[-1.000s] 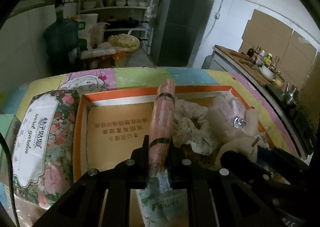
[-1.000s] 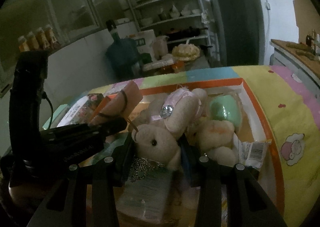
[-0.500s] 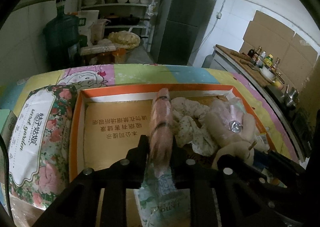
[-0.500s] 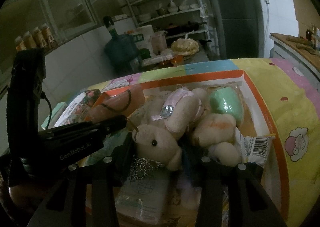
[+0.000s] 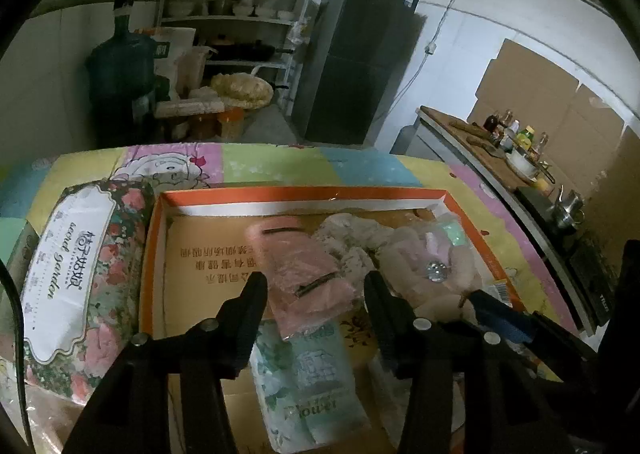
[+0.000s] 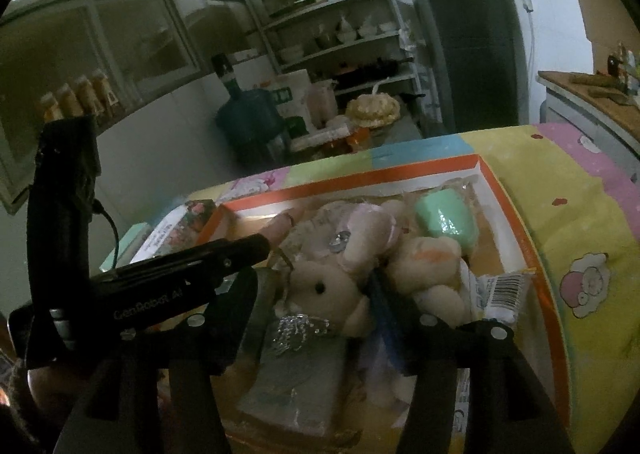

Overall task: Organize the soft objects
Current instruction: 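Lower the bunny and towel into the box lid and open both tools, then withdraw both tools from the box lid back toward the remaining items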

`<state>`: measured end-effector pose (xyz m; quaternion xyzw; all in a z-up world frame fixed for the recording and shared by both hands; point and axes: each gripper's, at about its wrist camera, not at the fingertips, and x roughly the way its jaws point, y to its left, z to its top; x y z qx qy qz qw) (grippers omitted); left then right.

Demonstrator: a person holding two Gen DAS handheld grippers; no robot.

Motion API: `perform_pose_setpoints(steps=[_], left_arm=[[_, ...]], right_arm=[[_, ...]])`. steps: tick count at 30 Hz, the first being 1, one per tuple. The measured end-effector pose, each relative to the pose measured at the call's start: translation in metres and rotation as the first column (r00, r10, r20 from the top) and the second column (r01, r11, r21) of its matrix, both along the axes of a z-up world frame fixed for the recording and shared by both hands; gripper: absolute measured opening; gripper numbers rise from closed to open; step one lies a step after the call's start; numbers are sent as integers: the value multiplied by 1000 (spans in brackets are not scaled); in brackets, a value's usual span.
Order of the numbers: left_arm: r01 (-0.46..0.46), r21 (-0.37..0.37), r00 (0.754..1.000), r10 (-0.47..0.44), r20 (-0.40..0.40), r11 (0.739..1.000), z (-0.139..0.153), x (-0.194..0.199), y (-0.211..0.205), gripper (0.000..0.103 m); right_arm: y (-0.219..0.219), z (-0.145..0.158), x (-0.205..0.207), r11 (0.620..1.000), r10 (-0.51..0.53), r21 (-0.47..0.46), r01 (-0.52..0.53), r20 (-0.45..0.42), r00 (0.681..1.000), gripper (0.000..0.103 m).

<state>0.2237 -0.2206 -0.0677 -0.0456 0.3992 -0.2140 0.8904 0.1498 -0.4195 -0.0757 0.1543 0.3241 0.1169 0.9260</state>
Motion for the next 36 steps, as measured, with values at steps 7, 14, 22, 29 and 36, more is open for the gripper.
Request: perform_pose_setpoints(steps=[7, 14, 22, 29, 36], left_arm=[[-3, 7, 999, 2, 34, 1000, 11, -8, -2, 52], [-8, 16, 998, 7, 62, 1000, 21, -16, -1, 52], [-3, 14, 996, 1, 90, 1000, 32, -28, 0, 52], [0, 11, 993, -1, 122, 1000, 44, -42, 7, 52], [1, 18, 987, -4, 163, 1000, 55, -58, 16, 52]], right_arm=[[0, 4, -6, 1000, -14, 4, 14, 14, 1000, 60], [-2, 9, -17, 1000, -22, 1, 21, 28, 999, 60], [4, 19, -27, 1000, -28, -6, 28, 53, 998, 60], [8, 31, -40, 999, -35, -10, 36, 79, 996, 60], [17, 42, -54, 999, -39, -19, 41, 105, 994, 60]])
